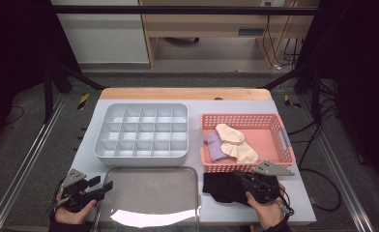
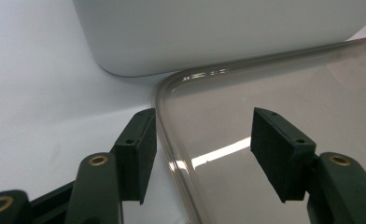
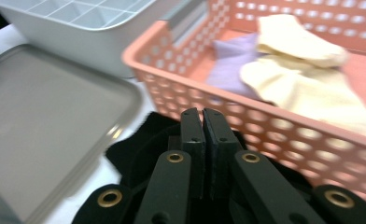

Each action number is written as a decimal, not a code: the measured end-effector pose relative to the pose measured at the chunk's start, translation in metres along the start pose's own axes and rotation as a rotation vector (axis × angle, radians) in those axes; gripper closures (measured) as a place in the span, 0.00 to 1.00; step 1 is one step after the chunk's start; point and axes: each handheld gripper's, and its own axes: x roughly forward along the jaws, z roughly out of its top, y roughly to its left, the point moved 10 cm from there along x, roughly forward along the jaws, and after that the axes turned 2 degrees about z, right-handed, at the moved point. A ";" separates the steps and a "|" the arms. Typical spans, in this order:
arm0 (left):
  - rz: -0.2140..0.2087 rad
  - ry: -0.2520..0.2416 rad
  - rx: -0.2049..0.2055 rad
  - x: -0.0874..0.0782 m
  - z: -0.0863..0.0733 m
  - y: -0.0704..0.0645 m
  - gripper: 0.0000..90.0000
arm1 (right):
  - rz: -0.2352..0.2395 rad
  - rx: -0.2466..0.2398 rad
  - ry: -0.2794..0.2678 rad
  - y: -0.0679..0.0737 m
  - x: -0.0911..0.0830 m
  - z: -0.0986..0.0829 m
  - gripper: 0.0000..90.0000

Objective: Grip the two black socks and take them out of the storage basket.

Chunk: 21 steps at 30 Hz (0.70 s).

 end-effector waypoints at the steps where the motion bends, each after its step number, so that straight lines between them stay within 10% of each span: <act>1: 0.001 0.000 0.000 0.000 0.000 0.000 0.45 | -0.011 0.009 0.000 -0.006 -0.003 0.000 0.97; 13: 0.000 0.000 -0.001 0.000 0.000 0.000 0.45 | -0.130 0.052 0.031 -0.053 -0.008 -0.015 0.96; 21: -0.001 -0.001 -0.001 0.000 0.000 0.000 0.45 | -0.164 0.037 0.067 -0.057 -0.002 -0.021 0.87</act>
